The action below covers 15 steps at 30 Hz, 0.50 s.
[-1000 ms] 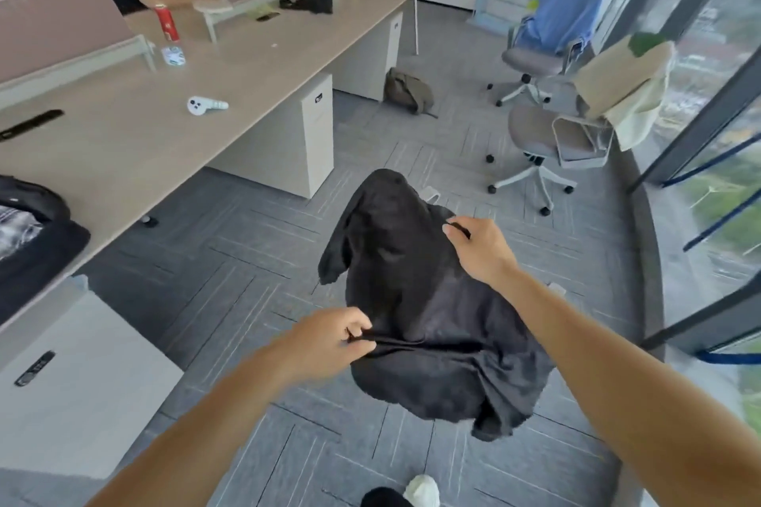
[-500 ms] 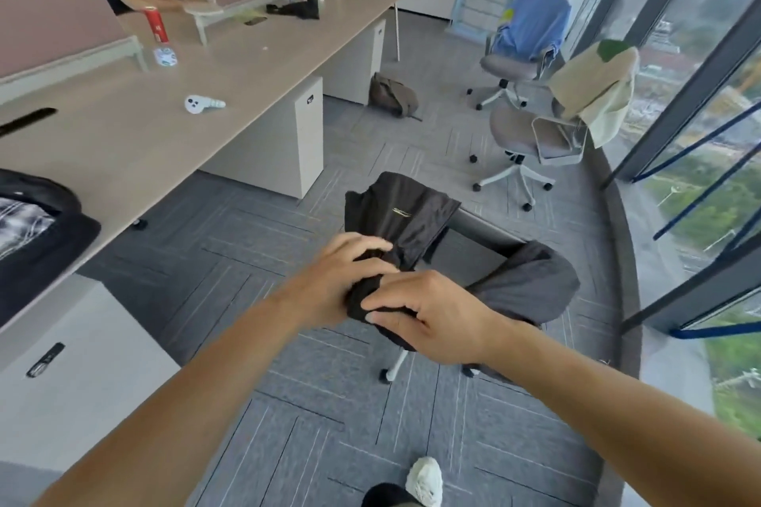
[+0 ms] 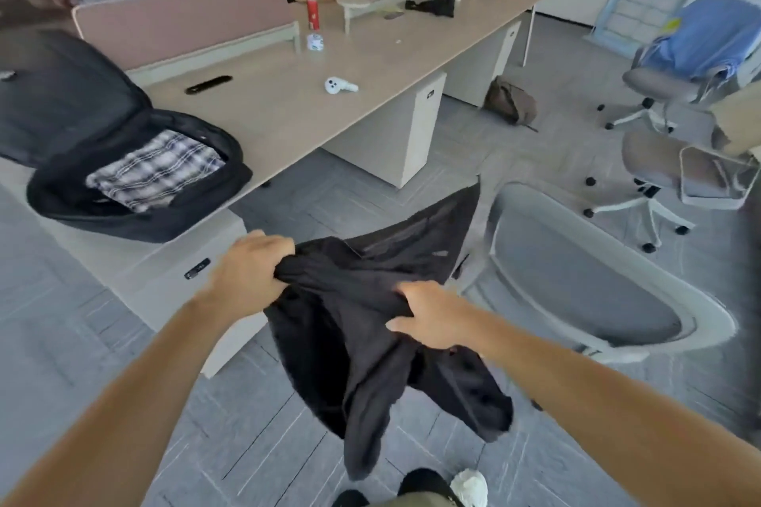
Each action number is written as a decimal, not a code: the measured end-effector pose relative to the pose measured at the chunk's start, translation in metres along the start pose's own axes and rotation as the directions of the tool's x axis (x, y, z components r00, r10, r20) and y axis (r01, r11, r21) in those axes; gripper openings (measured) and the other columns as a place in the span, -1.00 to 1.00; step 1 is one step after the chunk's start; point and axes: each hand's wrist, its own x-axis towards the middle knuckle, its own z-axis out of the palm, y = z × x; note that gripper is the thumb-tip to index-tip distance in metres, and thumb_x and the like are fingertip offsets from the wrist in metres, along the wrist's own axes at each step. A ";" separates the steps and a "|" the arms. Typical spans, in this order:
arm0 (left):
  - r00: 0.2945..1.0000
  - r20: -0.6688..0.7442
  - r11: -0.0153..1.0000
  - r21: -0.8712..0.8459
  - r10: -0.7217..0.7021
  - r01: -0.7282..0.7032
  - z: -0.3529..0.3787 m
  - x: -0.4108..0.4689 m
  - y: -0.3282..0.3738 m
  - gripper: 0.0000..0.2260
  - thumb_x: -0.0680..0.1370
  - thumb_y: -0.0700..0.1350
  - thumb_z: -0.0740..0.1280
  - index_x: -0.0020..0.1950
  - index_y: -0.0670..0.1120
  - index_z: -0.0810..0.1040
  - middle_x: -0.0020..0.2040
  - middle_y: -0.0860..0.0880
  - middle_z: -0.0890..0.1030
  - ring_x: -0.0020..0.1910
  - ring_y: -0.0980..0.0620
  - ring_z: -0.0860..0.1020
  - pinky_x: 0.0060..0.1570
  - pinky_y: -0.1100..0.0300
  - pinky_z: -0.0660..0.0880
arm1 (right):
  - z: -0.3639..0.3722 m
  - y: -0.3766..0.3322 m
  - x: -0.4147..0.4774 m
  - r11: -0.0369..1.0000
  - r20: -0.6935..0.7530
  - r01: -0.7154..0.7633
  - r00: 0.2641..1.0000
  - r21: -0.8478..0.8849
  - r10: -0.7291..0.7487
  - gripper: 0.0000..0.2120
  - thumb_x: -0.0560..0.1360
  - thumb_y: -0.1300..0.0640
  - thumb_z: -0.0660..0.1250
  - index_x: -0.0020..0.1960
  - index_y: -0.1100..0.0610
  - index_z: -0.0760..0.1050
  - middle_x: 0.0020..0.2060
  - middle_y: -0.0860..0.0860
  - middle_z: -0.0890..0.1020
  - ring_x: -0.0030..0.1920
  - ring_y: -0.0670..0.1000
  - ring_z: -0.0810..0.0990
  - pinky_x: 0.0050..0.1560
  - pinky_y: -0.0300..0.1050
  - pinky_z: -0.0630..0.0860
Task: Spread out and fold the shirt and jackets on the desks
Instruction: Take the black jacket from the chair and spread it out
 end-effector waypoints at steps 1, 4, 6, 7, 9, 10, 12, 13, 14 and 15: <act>0.999 0.007 0.999 0.016 -0.051 0.051 -0.002 -0.007 -0.004 -0.94 0.37 -0.12 0.16 -0.29 -0.01 0.30 -0.38 0.11 0.35 -0.30 -0.08 0.39 -0.36 0.09 0.33 | -0.003 -0.003 0.008 1.000 0.004 0.011 1.000 -0.003 -0.011 -0.57 0.61 -0.08 0.29 0.36 0.16 0.46 0.15 0.11 0.63 0.15 0.15 0.60 0.07 -0.04 0.53; 0.961 0.051 0.963 0.016 -0.270 0.270 0.000 -0.027 -0.017 -0.88 0.44 -0.22 0.32 -0.09 -0.03 0.46 -0.16 0.02 0.51 -0.11 -0.12 0.49 -0.18 -0.02 0.48 | -0.022 -0.019 0.024 0.996 -0.026 0.048 0.999 0.074 -0.046 -0.71 0.63 -0.05 0.28 -0.02 0.17 0.60 -0.29 0.03 0.58 -0.31 -0.01 0.55 -0.31 -0.17 0.44; 0.918 0.105 0.923 0.000 -0.384 0.386 0.005 -0.039 -0.021 -0.81 0.48 -0.24 0.36 0.07 -0.06 0.53 0.01 -0.01 0.54 -0.01 -0.12 0.53 -0.04 -0.06 0.51 | -0.036 -0.033 0.028 0.991 -0.034 0.073 0.997 0.116 -0.070 -0.77 0.63 -0.02 0.29 -0.07 0.09 0.60 -0.41 -0.05 0.47 -0.47 -0.12 0.42 -0.45 -0.27 0.34; 0.899 0.127 0.905 -0.018 -0.419 0.424 0.008 -0.044 -0.022 -0.78 0.50 -0.25 0.36 0.12 -0.06 0.55 0.06 -0.02 0.55 0.02 -0.13 0.55 0.00 -0.05 0.51 | -0.040 -0.038 0.029 0.990 -0.031 0.096 0.995 0.105 -0.093 -0.76 0.63 -0.02 0.28 -0.04 0.11 0.61 -0.42 -0.07 0.45 -0.50 -0.16 0.38 -0.46 -0.32 0.32; 0.875 0.135 0.878 -0.057 -0.464 0.475 0.014 -0.050 -0.023 -0.73 0.51 -0.27 0.35 0.19 -0.07 0.60 0.11 -0.05 0.58 0.07 -0.14 0.56 0.07 -0.01 0.50 | -0.045 -0.047 0.031 0.983 -0.015 0.147 0.989 0.114 -0.146 -0.72 0.63 -0.02 0.28 -0.05 0.18 0.60 -0.42 -0.08 0.44 -0.50 -0.21 0.37 -0.43 -0.36 0.29; 0.873 0.122 0.873 -0.070 -0.473 0.483 0.016 -0.051 -0.023 -0.72 0.51 -0.28 0.34 0.19 -0.07 0.62 0.11 -0.06 0.59 0.08 -0.14 0.56 0.10 0.00 0.50 | -0.045 -0.049 0.030 0.978 0.000 0.157 0.987 0.139 -0.159 -0.69 0.64 -0.02 0.27 -0.07 0.21 0.58 -0.40 -0.07 0.44 -0.47 -0.21 0.37 -0.38 -0.33 0.30; 0.870 0.060 0.866 -0.090 -0.489 0.493 0.014 -0.050 -0.025 -0.75 0.51 -0.27 0.36 0.16 -0.08 0.65 0.08 -0.08 0.62 0.06 -0.14 0.58 0.11 0.02 0.50 | -0.043 -0.052 0.032 0.964 0.038 0.163 0.984 0.212 -0.175 -0.64 0.63 -0.06 0.26 -0.11 0.24 0.52 -0.34 -0.03 0.46 -0.35 -0.11 0.41 -0.26 -0.18 0.32; 0.867 0.028 0.862 -0.096 -0.498 0.498 0.013 -0.049 -0.026 -0.78 0.52 -0.27 0.38 0.13 -0.09 0.66 0.05 -0.09 0.64 0.04 -0.15 0.60 0.09 0.03 0.51 | -0.042 -0.053 0.032 0.955 0.046 0.164 0.982 0.248 -0.180 -0.64 0.63 -0.06 0.26 -0.11 0.23 0.52 -0.32 -0.01 0.47 -0.31 -0.07 0.42 -0.23 -0.13 0.32; 0.865 0.008 0.861 -0.093 -0.502 0.501 0.011 -0.048 -0.028 -0.81 0.53 -0.26 0.38 0.10 -0.09 0.67 0.02 -0.09 0.66 0.02 -0.16 0.61 0.07 0.04 0.51 | -0.042 -0.053 0.033 0.948 0.041 0.165 0.982 0.272 -0.183 -0.64 0.63 -0.07 0.26 -0.09 0.23 0.53 -0.29 0.00 0.49 -0.28 -0.05 0.44 -0.22 -0.12 0.32; 0.859 0.005 0.855 -0.084 -0.512 0.511 0.010 -0.047 -0.028 -0.83 0.55 -0.23 0.36 0.09 -0.08 0.67 0.01 -0.09 0.68 0.02 -0.17 0.61 0.06 0.04 0.52 | -0.042 -0.052 0.034 0.942 0.022 0.171 0.982 0.290 -0.185 -0.63 0.62 -0.08 0.27 -0.05 0.25 0.54 -0.26 0.01 0.52 -0.25 -0.05 0.47 -0.20 -0.11 0.35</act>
